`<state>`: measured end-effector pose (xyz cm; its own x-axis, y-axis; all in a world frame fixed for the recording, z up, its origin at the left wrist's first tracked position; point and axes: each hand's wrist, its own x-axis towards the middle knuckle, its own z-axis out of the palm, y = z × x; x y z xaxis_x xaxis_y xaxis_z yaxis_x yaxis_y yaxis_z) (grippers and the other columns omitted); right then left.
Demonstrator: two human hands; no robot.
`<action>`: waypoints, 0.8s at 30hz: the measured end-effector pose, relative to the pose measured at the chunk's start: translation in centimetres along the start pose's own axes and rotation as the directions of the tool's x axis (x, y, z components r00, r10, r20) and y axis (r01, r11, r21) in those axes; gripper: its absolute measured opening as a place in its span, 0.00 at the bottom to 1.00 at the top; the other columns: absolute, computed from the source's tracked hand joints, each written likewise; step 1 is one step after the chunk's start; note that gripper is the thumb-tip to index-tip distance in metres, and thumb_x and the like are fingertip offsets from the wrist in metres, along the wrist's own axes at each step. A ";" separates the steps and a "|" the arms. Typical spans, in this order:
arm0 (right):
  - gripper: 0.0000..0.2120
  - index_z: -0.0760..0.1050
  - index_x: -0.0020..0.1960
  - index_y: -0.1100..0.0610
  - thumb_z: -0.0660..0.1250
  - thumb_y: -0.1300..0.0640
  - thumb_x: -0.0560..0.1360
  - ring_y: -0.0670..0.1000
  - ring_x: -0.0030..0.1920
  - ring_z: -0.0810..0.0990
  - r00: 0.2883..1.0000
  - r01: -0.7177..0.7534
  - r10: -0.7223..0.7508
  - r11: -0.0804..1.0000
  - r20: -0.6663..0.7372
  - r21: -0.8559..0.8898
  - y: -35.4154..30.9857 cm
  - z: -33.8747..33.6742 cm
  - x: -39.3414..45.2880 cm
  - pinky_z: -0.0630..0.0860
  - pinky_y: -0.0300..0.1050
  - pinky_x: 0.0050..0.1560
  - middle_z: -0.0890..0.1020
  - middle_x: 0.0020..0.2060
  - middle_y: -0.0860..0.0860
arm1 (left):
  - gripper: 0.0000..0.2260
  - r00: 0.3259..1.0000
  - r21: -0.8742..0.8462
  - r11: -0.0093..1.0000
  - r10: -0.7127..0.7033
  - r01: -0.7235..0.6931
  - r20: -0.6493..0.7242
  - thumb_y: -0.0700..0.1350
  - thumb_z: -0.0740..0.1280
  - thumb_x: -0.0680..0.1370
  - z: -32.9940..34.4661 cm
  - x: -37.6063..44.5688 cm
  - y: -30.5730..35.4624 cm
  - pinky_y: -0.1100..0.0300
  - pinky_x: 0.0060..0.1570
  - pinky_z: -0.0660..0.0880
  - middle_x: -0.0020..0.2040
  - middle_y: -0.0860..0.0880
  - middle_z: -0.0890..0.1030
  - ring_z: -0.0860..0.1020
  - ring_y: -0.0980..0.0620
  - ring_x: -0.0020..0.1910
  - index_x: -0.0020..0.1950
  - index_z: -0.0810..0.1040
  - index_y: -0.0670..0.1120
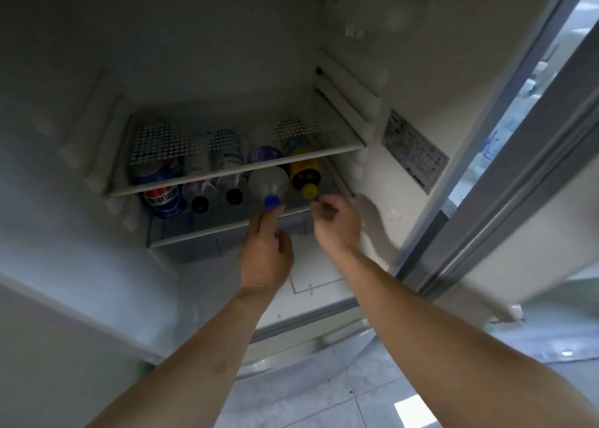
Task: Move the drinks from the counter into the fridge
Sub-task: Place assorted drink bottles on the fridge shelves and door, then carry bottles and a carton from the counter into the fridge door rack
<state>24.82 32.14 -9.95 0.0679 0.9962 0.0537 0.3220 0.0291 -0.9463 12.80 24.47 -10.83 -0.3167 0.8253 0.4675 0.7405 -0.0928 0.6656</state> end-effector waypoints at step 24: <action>0.06 0.80 0.48 0.59 0.70 0.55 0.77 0.50 0.29 0.74 0.659 -0.635 0.706 0.707 -0.260 0.310 21.5 -29.9 -37.0 0.70 0.42 0.28 0.80 0.36 0.55 | 0.20 0.653 0.177 0.921 -0.372 0.346 0.660 0.45 0.67 0.80 4.3 -31.0 2.2 0.51 0.53 0.71 0.51 0.43 0.81 0.80 0.40 0.56 0.71 0.72 0.43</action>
<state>57.46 -6.51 -22.75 0.5174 0.6560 -0.5495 -0.1076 -0.5872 -0.8023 26.83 1.11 -26.38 -0.0909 0.9408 -0.3266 0.6775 0.2988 0.6721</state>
